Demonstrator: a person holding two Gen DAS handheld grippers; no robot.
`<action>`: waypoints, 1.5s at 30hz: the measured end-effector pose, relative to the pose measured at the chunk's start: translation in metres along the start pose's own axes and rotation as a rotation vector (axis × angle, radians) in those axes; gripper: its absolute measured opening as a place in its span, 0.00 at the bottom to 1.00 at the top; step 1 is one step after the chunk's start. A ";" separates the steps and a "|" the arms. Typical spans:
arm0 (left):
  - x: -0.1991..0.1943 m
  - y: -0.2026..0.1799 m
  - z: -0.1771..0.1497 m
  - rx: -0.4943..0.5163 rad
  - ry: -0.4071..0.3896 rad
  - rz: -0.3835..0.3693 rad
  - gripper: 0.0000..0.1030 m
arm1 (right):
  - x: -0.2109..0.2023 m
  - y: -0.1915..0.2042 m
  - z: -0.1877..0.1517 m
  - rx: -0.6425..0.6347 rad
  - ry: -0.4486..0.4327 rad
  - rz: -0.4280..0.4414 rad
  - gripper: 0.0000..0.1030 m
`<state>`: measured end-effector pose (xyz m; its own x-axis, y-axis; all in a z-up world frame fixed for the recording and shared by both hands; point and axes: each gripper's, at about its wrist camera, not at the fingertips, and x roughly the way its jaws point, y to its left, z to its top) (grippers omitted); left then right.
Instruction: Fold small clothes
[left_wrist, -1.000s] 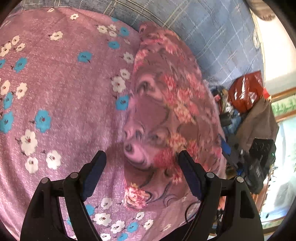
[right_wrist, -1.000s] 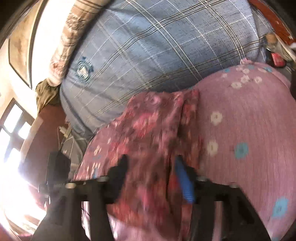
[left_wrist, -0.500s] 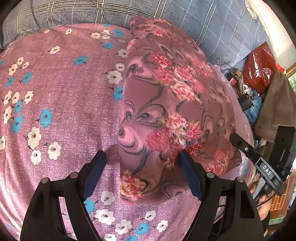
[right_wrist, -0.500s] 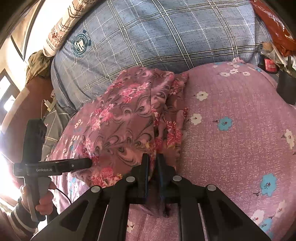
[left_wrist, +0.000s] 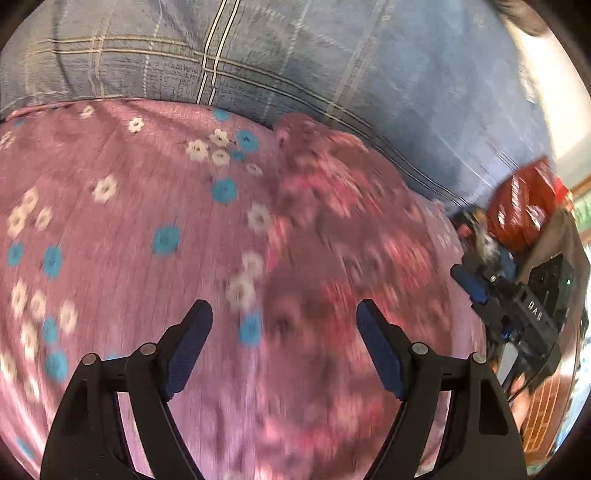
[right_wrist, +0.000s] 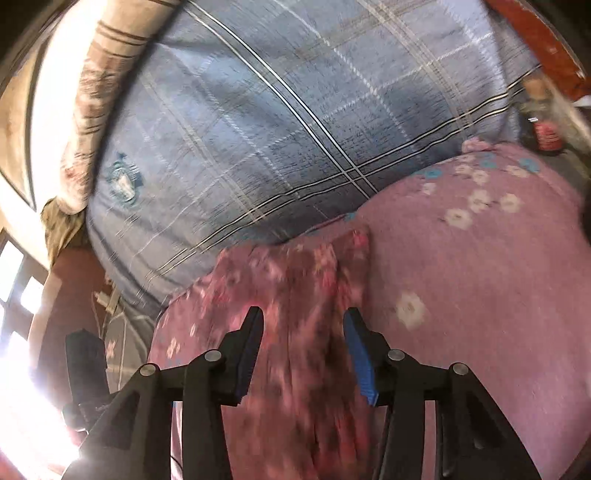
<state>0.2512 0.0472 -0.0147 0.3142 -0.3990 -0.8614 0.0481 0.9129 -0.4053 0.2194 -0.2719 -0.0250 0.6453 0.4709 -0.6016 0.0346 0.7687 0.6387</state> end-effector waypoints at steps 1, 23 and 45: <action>0.011 0.000 0.013 -0.016 0.024 -0.005 0.78 | 0.013 0.000 0.006 0.008 0.014 -0.009 0.46; 0.019 -0.034 -0.034 0.166 -0.004 0.070 0.78 | 0.012 0.039 -0.035 -0.344 0.086 0.028 0.12; -0.007 -0.002 -0.056 0.097 0.075 -0.066 0.79 | -0.049 -0.021 -0.052 -0.050 -0.002 0.026 0.67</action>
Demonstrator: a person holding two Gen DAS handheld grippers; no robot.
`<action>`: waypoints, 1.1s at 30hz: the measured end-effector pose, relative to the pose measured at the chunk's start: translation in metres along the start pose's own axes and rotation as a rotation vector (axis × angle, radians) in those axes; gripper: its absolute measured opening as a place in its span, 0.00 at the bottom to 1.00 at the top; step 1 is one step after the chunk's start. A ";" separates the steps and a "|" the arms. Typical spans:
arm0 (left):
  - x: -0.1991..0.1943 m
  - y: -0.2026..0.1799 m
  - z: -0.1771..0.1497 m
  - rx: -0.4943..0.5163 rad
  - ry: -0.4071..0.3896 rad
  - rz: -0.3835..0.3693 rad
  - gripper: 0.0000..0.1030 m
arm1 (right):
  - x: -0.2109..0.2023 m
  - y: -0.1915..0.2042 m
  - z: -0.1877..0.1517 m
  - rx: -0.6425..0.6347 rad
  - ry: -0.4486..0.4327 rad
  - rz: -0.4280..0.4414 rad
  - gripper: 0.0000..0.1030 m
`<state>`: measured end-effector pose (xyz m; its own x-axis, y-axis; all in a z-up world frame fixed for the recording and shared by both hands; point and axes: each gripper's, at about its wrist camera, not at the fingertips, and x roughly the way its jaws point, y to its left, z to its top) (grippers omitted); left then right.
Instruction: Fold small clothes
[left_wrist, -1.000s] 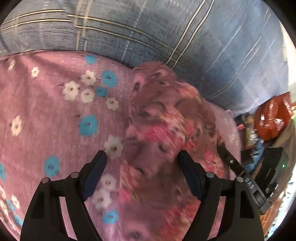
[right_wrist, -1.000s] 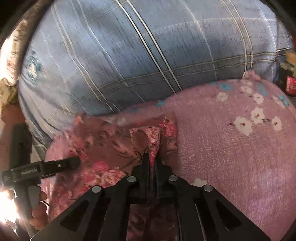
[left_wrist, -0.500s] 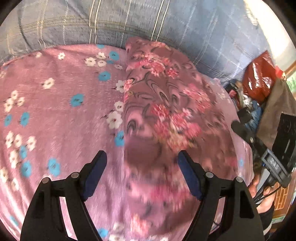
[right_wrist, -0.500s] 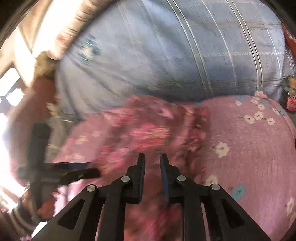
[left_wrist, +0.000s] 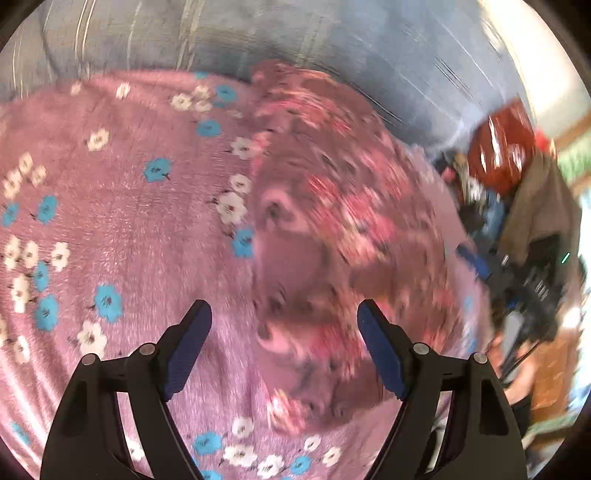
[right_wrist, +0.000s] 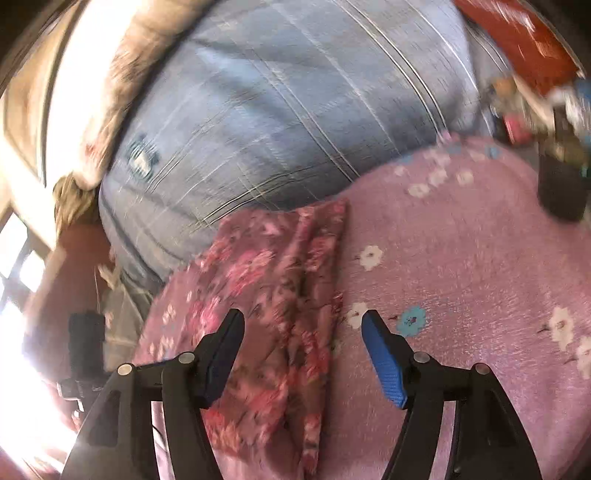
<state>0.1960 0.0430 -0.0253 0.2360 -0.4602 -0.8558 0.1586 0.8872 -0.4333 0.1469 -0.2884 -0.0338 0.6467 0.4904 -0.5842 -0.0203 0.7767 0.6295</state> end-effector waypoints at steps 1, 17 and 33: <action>0.005 0.007 0.007 -0.040 0.015 -0.028 0.79 | 0.012 -0.005 0.001 0.036 0.021 0.021 0.67; 0.051 -0.032 0.051 -0.053 -0.032 -0.098 0.35 | 0.051 0.012 0.000 -0.120 0.077 0.044 0.29; -0.031 -0.010 0.000 -0.022 -0.156 -0.063 0.27 | 0.012 0.083 -0.034 -0.227 0.012 0.009 0.27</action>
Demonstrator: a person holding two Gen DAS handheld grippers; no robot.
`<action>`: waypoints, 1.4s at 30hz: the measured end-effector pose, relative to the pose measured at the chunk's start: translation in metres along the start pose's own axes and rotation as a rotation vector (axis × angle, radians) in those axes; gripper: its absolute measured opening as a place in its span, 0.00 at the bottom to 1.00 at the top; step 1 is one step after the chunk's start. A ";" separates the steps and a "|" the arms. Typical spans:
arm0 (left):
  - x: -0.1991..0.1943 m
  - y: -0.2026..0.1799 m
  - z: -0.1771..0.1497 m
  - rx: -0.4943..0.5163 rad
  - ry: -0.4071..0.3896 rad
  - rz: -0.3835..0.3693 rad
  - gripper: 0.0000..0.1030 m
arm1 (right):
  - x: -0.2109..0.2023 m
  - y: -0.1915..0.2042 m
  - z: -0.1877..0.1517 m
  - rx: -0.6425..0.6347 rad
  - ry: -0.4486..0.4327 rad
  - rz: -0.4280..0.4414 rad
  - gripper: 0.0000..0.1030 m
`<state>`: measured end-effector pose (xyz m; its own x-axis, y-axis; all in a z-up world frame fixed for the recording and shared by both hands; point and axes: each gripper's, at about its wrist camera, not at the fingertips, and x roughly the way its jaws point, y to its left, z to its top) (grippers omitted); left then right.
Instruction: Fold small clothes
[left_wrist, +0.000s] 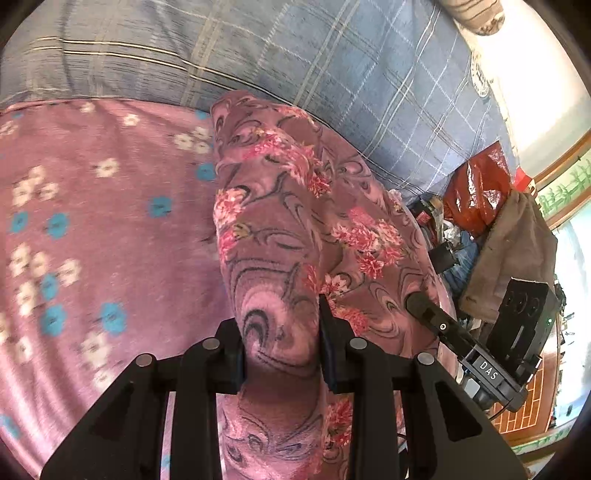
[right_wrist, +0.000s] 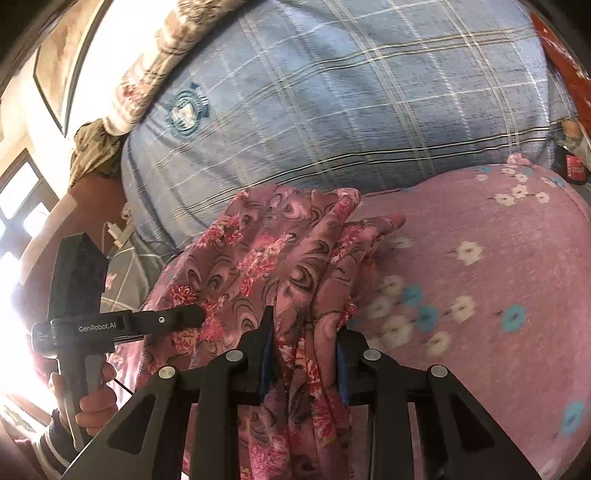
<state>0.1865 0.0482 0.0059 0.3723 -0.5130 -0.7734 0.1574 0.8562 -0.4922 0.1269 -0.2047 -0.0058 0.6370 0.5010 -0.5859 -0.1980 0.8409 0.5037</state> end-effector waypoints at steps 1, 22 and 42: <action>-0.009 0.004 -0.004 0.004 -0.011 0.012 0.27 | 0.001 0.008 -0.003 -0.004 0.000 0.011 0.27; -0.075 0.091 -0.036 -0.040 -0.113 0.143 0.58 | 0.050 0.104 -0.046 -0.135 0.048 0.003 0.41; -0.055 0.085 -0.083 0.145 -0.014 0.325 0.75 | 0.054 0.100 -0.091 -0.282 0.186 -0.138 0.54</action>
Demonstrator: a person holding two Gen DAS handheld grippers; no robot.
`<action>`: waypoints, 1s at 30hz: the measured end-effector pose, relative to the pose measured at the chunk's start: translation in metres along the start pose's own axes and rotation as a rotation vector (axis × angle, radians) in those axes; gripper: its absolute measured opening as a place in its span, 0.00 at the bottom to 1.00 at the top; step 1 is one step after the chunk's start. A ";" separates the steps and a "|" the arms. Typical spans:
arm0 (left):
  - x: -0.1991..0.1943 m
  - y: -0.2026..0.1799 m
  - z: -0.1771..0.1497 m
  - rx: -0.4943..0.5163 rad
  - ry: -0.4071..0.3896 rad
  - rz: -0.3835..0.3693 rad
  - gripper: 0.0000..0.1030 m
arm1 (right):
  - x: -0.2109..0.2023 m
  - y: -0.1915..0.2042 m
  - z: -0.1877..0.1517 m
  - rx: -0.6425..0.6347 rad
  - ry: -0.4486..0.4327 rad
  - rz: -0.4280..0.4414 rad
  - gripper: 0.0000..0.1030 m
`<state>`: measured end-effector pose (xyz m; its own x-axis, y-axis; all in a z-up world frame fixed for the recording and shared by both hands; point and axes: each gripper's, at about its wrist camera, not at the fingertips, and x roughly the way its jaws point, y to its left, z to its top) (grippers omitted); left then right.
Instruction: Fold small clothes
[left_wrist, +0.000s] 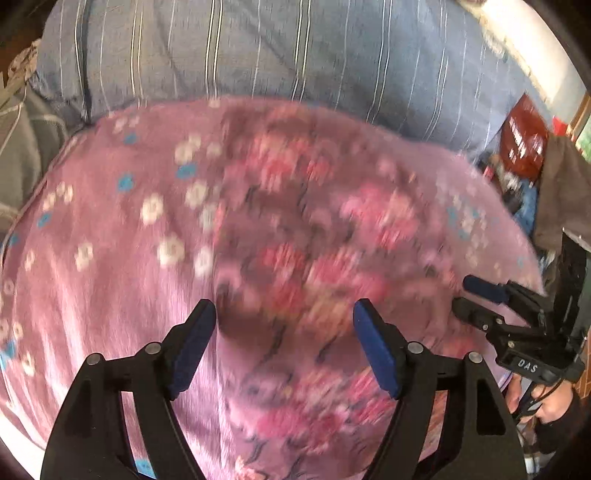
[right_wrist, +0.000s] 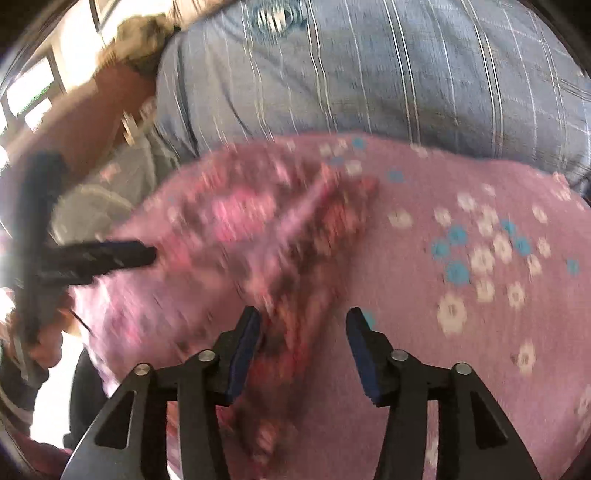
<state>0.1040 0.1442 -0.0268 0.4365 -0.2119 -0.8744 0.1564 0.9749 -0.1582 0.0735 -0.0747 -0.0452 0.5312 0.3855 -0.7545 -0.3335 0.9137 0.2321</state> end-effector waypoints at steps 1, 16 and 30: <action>0.004 -0.001 -0.004 -0.003 0.021 0.011 0.75 | 0.004 -0.002 -0.004 0.012 0.012 -0.007 0.58; -0.064 0.001 -0.057 0.066 -0.253 0.356 0.82 | -0.054 -0.005 -0.019 0.150 0.074 -0.280 0.95; -0.081 -0.009 -0.092 0.128 -0.317 0.351 0.82 | -0.091 0.061 -0.035 -0.171 -0.004 -0.503 0.99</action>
<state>-0.0141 0.1588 0.0034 0.7275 0.0984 -0.6791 0.0508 0.9792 0.1964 -0.0222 -0.0586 0.0161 0.6608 -0.0943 -0.7446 -0.1588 0.9521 -0.2614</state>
